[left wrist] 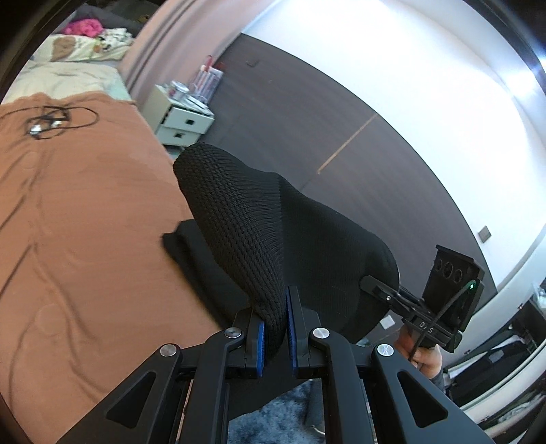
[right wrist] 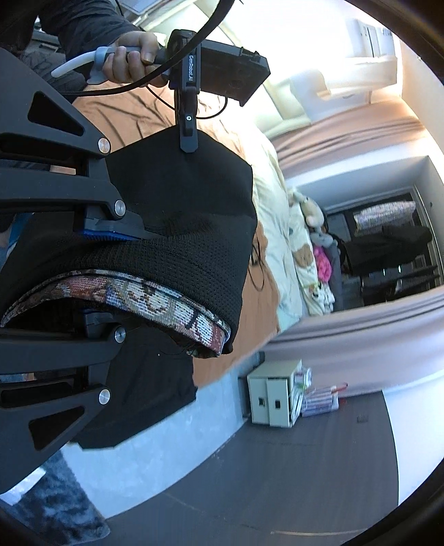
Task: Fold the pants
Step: 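Carry the shorts with both tools toward the bed edge by the rug, then fold the shorts in half onto the bed edge with both tools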
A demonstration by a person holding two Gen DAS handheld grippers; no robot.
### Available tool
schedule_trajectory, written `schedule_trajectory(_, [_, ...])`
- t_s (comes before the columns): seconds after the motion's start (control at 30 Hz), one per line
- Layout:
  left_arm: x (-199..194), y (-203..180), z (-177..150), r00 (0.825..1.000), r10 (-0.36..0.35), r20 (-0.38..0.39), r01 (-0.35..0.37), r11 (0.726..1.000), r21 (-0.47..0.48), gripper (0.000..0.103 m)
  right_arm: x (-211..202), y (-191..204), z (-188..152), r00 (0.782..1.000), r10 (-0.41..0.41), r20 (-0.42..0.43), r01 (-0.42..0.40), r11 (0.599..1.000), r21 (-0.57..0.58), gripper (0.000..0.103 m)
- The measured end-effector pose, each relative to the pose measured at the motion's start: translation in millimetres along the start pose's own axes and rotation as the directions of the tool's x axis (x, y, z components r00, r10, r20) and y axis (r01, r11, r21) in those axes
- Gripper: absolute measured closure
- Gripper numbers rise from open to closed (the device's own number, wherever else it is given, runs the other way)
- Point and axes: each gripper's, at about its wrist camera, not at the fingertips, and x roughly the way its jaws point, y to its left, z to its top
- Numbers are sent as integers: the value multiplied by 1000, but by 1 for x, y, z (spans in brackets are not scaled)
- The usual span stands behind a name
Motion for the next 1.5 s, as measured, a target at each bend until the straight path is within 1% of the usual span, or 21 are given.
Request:
schedule_trajectory(0.13, [28, -9, 0, 999, -37, -25, 37, 999, 9, 92, -11, 5, 0, 999, -50, -5, 50, 999, -10, 79])
schedule_trajectory(0.3, [64, -13, 8, 994, -93, -55, 94, 995, 13, 92, -21, 10, 5, 994, -111, -14, 111, 994, -3, 79])
schedule_trajectory(0.5, [97, -15, 8, 987, -139, -77, 139, 990, -4, 92, -23, 21, 15, 983, -176, -43, 175, 984, -41, 79])
schedule_trajectory(0.6, [117, -8, 7, 981, -171, -95, 169, 985, -31, 92, -21, 23, 17, 978, -199, -55, 197, 980, -33, 79])
schedule_trajectory(0.77, [148, -1, 5, 972, -200, -123, 193, 979, -63, 92, -3, 27, 21, 967, -234, -97, 232, 972, -32, 79])
schedule_trajectory(0.93, [173, 20, 5, 970, -199, -140, 185, 977, -104, 92, 26, 22, 31, 958, -252, -139, 250, 968, -30, 79])
schedule_trajectory(1.13, [185, 41, 11, 971, -195, -140, 179, 976, -120, 92, 50, 15, 47, 955, -249, -163, 249, 968, -21, 79])
schedule_trajectory(1.27, [188, 54, 13, 973, -188, -131, 169, 975, -141, 92, 70, 16, 56, 949, -260, -180, 256, 966, -47, 79])
schedule_trajectory(1.3, [189, 59, 14, 975, -181, -129, 162, 976, -147, 92, 73, 16, 55, 946, -269, -179, 264, 963, -55, 78])
schedule_trajectory(1.33, [192, 65, 14, 978, -160, -131, 140, 978, -154, 92, 80, 17, 55, 938, -299, -176, 288, 954, -82, 74])
schedule_trajectory(1.37, [192, 68, 12, 982, -134, -134, 112, 981, -158, 91, 88, 18, 55, 925, -335, -181, 319, 941, -111, 63])
schedule_trajectory(1.4, [195, 73, 11, 983, -106, -149, 80, 982, -168, 84, 97, 16, 54, 904, -379, -199, 359, 924, -128, 55])
schedule_trajectory(1.43, [199, 80, 8, 982, -88, -168, 55, 980, -191, 81, 105, 13, 52, 892, -402, -208, 384, 915, -122, 40])
schedule_trajectory(1.47, [202, 89, 4, 981, -78, -178, 38, 975, -218, 77, 108, 10, 51, 888, -405, -216, 393, 914, -99, 33])
schedule_trajectory(1.5, [201, 94, 1, 980, -75, -182, 31, 972, -232, 77, 111, 8, 50, 893, -389, -225, 382, 921, -74, 33])
